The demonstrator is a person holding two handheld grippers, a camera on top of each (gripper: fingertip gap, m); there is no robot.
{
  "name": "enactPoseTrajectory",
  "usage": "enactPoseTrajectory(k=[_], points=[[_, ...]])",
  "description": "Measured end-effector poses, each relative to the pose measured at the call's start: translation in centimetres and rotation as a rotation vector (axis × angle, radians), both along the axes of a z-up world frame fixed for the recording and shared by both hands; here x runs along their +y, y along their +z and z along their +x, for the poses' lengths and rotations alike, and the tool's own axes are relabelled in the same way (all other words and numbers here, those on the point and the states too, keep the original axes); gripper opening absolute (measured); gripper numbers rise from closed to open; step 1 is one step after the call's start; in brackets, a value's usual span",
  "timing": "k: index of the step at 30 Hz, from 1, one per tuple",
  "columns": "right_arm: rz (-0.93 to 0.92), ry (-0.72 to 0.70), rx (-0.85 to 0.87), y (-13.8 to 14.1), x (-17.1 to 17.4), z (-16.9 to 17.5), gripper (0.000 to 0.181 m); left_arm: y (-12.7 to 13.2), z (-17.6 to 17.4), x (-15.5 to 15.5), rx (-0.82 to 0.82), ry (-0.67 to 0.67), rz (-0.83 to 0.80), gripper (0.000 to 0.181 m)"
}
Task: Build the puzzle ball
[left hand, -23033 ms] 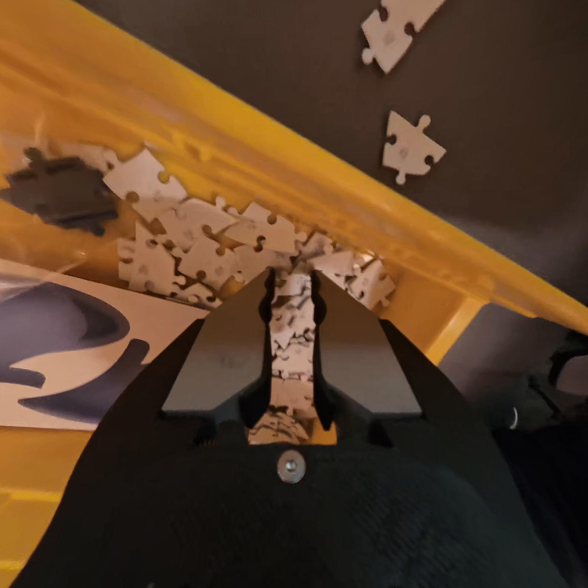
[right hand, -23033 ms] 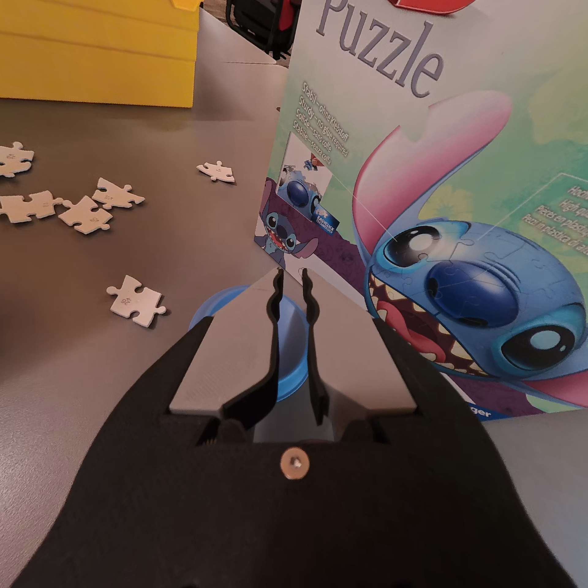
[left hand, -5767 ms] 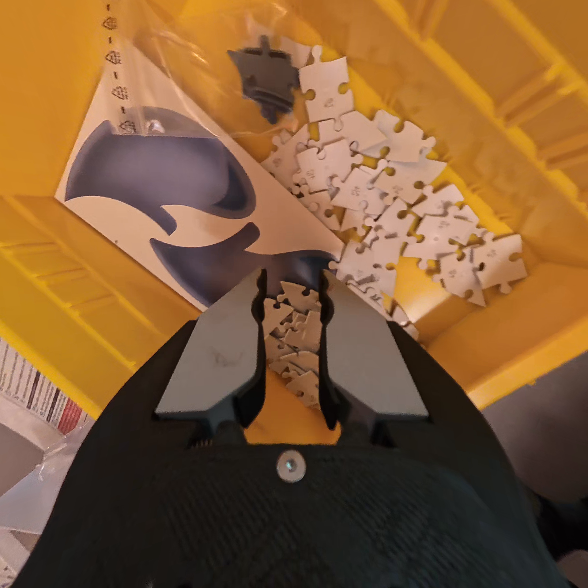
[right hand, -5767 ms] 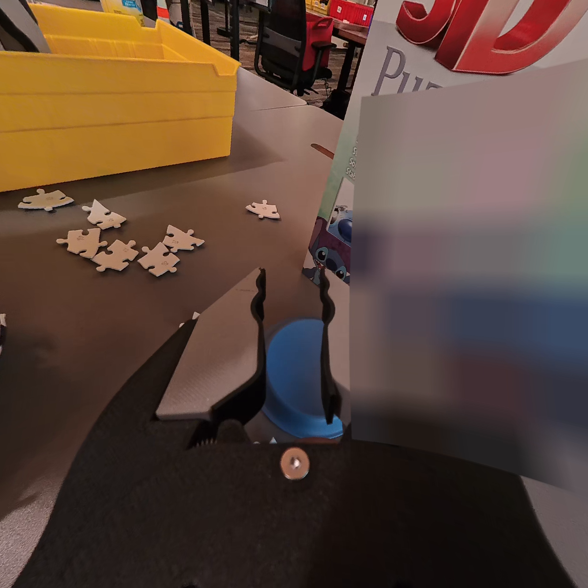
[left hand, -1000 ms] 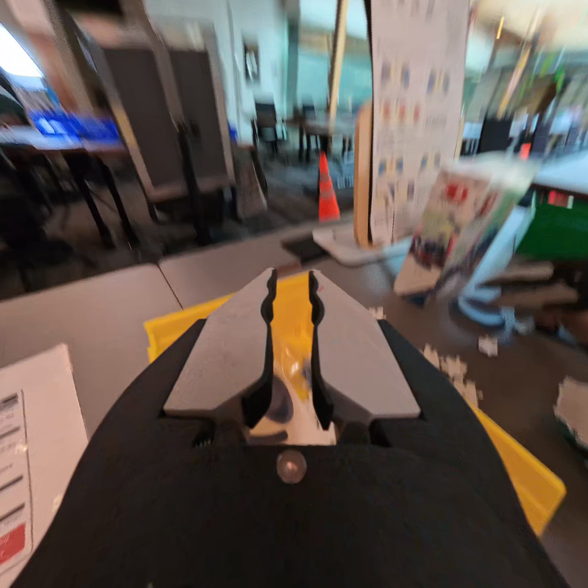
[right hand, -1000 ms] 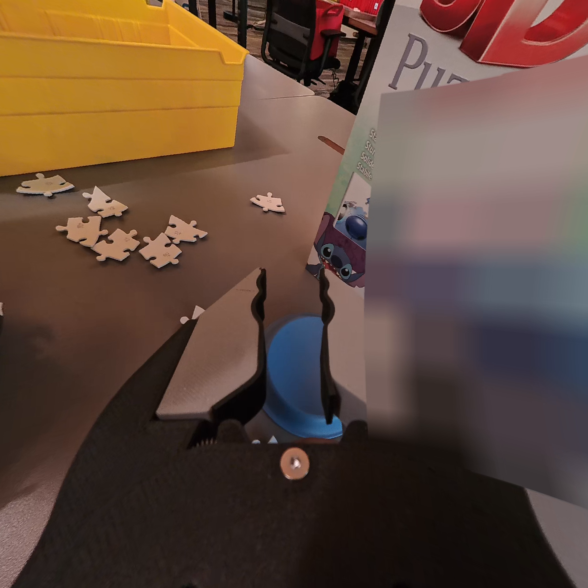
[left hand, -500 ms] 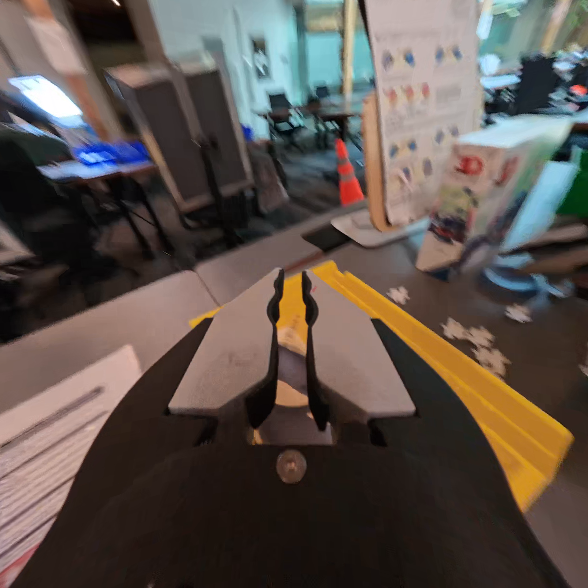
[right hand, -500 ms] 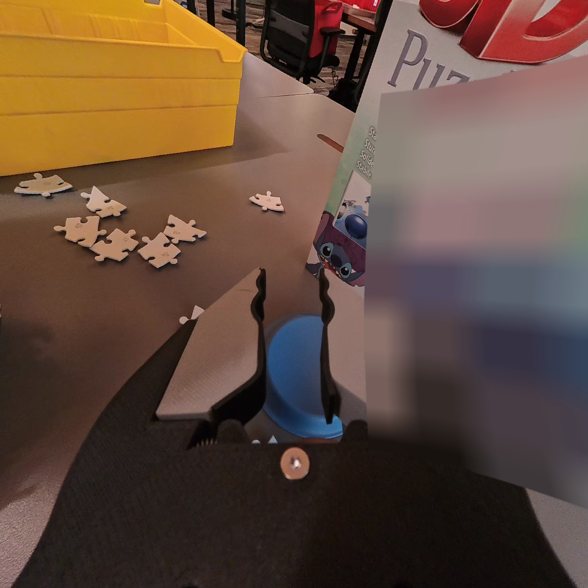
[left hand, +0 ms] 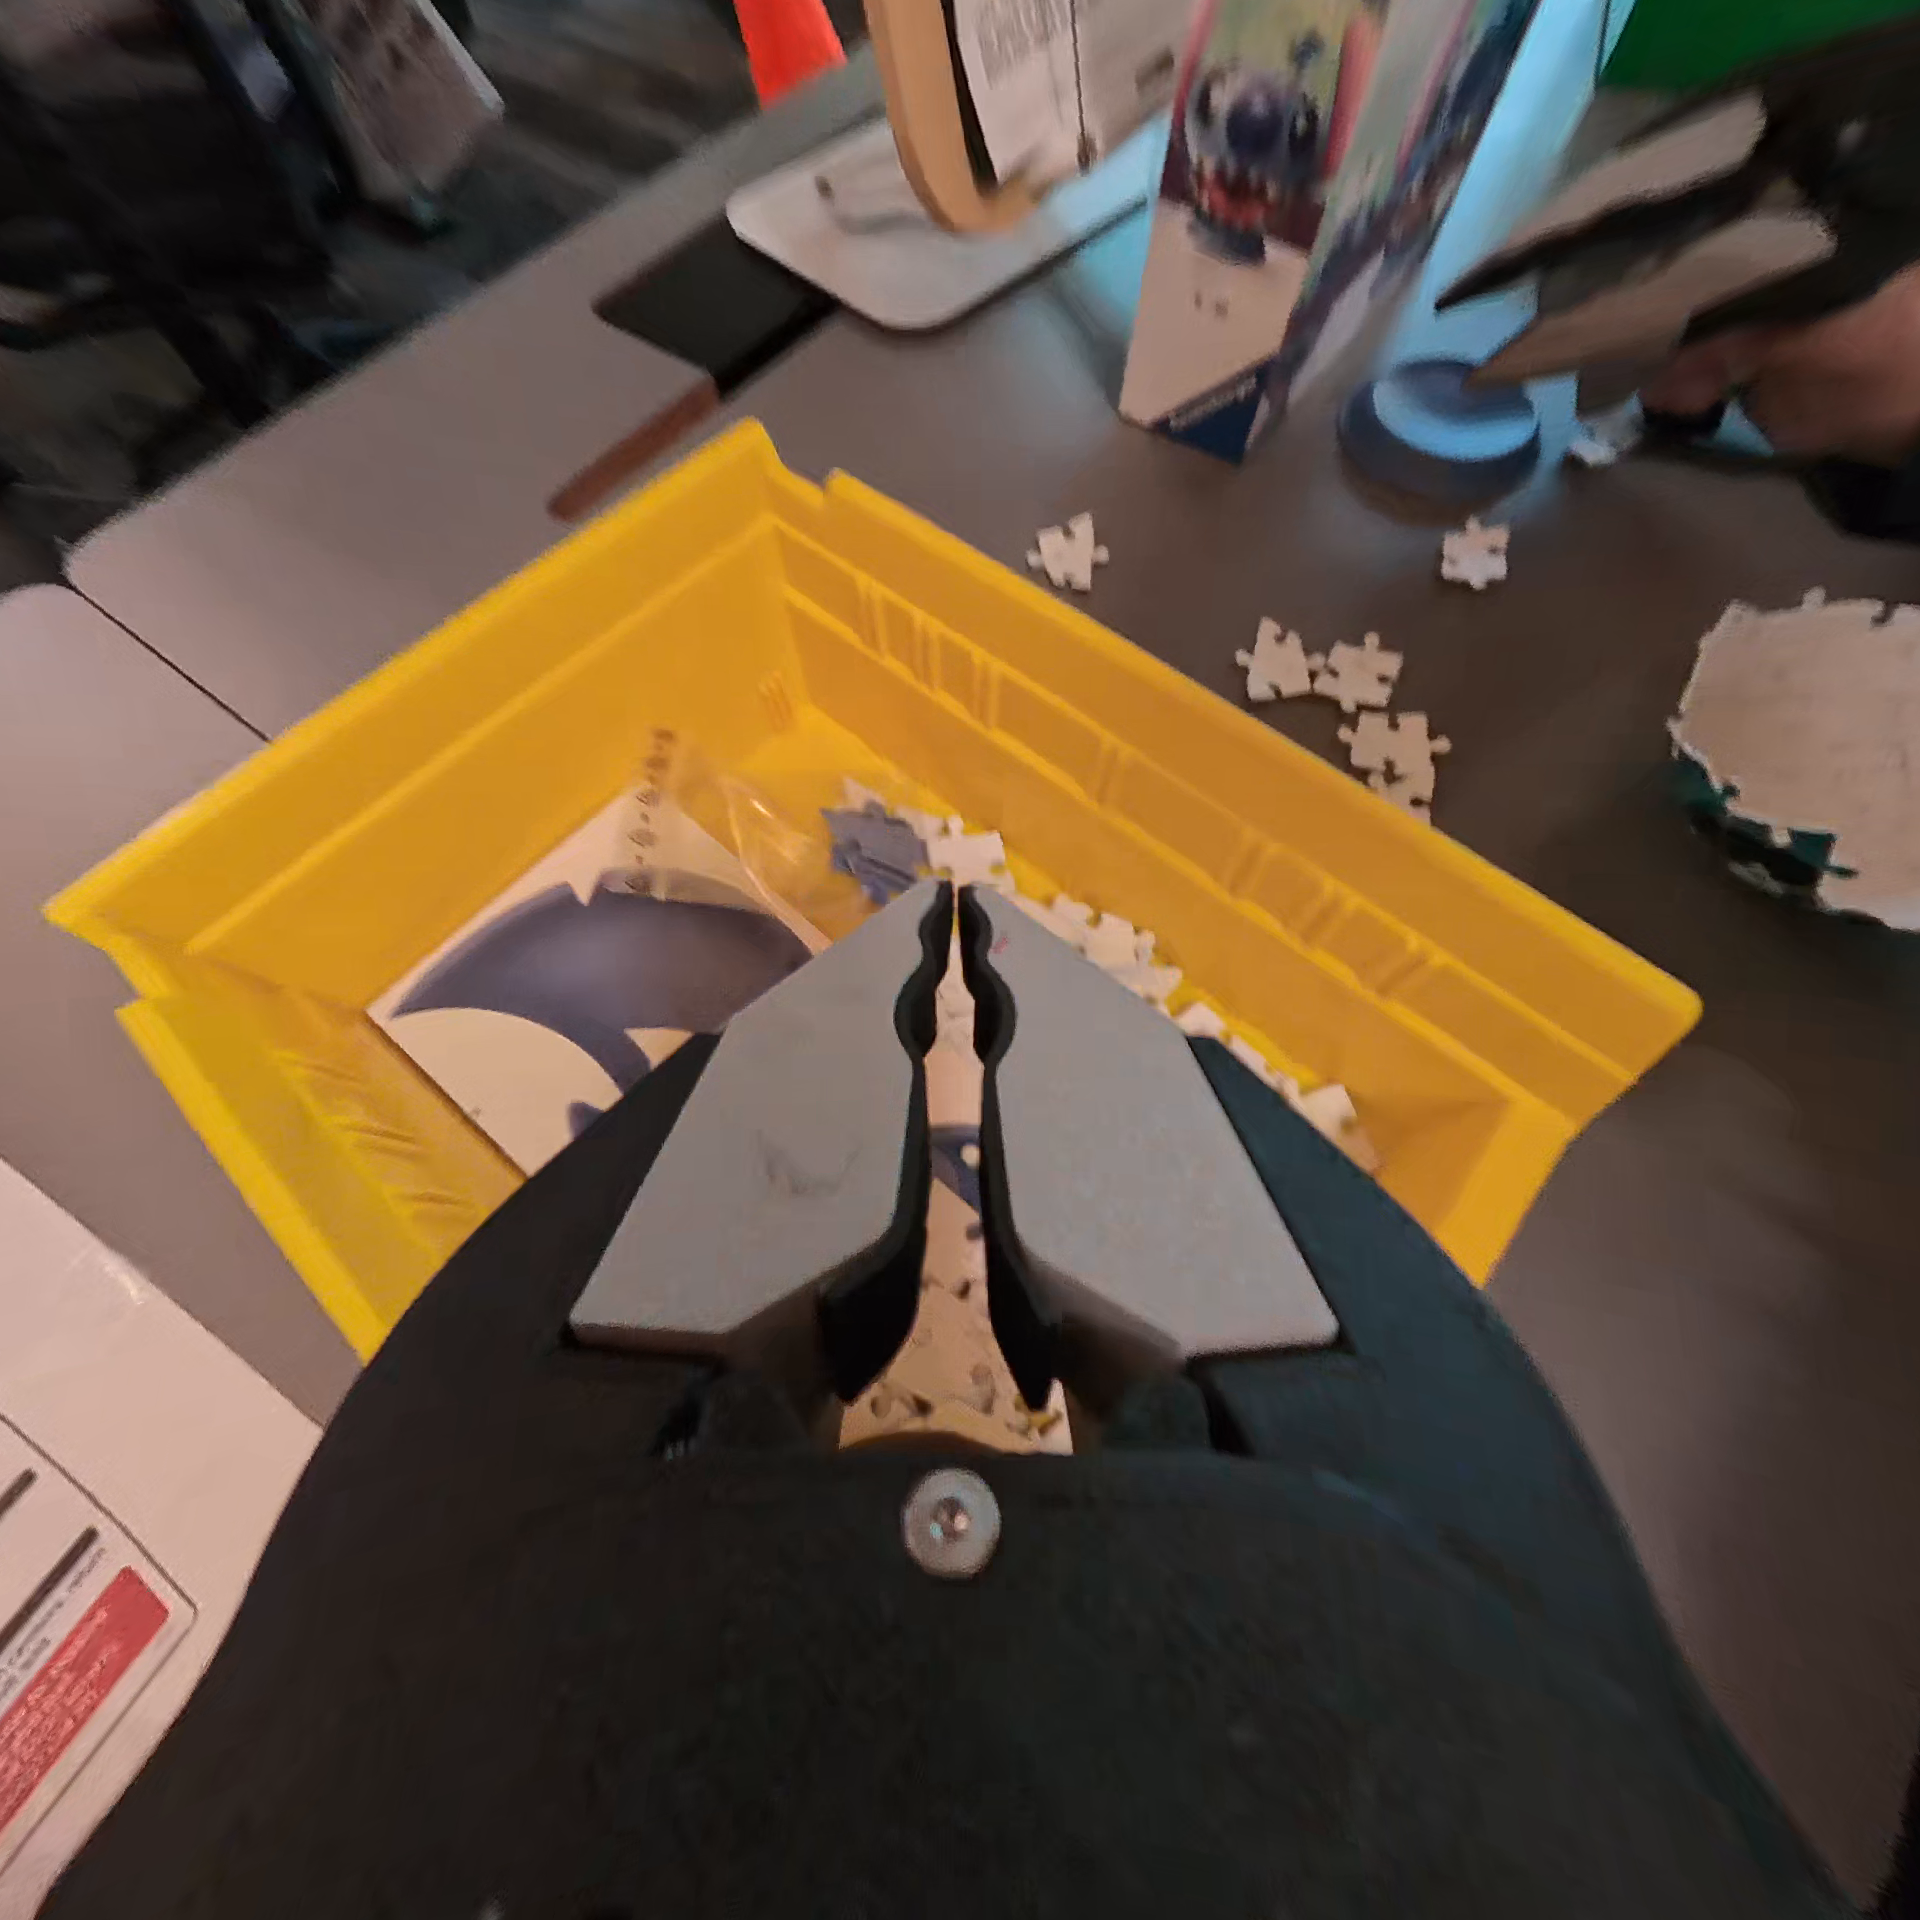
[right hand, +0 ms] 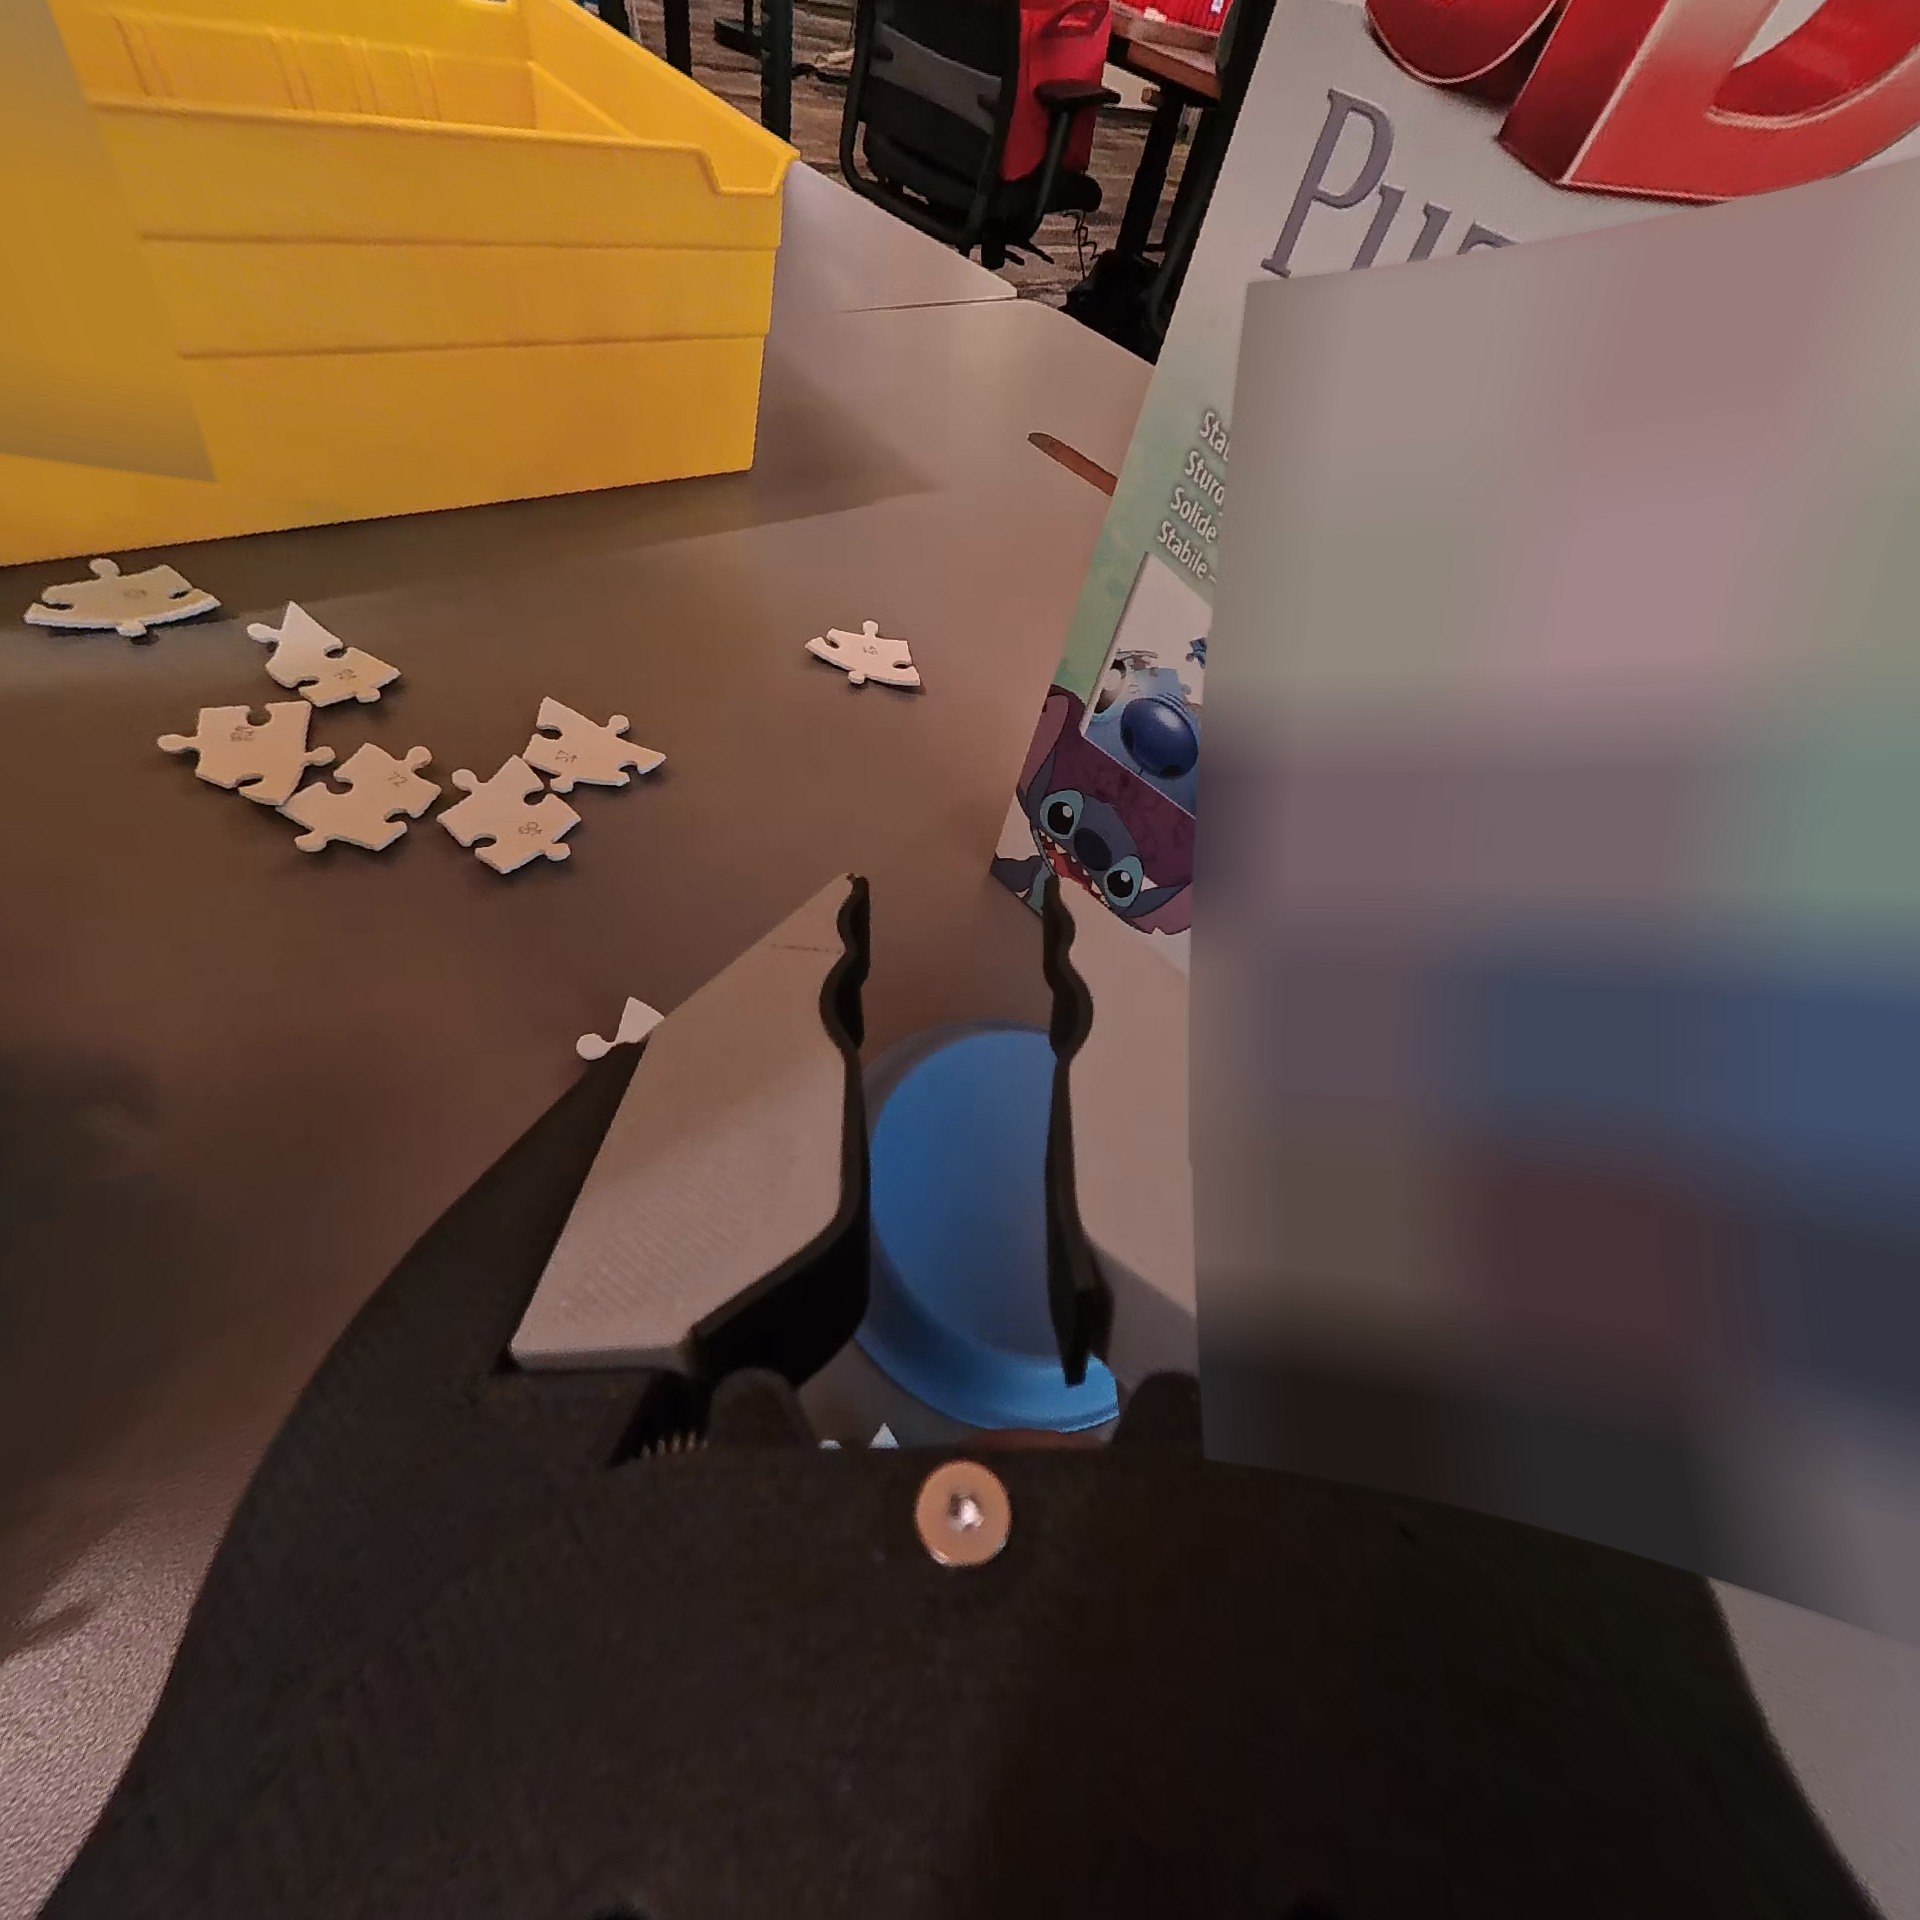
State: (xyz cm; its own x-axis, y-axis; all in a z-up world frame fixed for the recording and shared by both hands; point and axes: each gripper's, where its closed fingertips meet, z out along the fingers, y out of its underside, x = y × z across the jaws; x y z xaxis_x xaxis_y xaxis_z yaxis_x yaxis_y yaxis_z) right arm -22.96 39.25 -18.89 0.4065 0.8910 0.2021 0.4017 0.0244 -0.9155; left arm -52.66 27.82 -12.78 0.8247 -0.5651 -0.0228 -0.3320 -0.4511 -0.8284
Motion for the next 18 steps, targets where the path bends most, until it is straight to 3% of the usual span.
enactPoseTrajectory(k=[7,18], points=[[-0.002,0.004,-0.001,0.0,-0.1,0.0,0.030,-3.8,2.2,-4.0,0.030,-0.186,-0.297,0.000],[0.001,0.006,-0.004,0.0,-0.1,-0.1,0.030,-10.5,1.1,-5.9,0.359,-0.197,-0.555,0.024]])
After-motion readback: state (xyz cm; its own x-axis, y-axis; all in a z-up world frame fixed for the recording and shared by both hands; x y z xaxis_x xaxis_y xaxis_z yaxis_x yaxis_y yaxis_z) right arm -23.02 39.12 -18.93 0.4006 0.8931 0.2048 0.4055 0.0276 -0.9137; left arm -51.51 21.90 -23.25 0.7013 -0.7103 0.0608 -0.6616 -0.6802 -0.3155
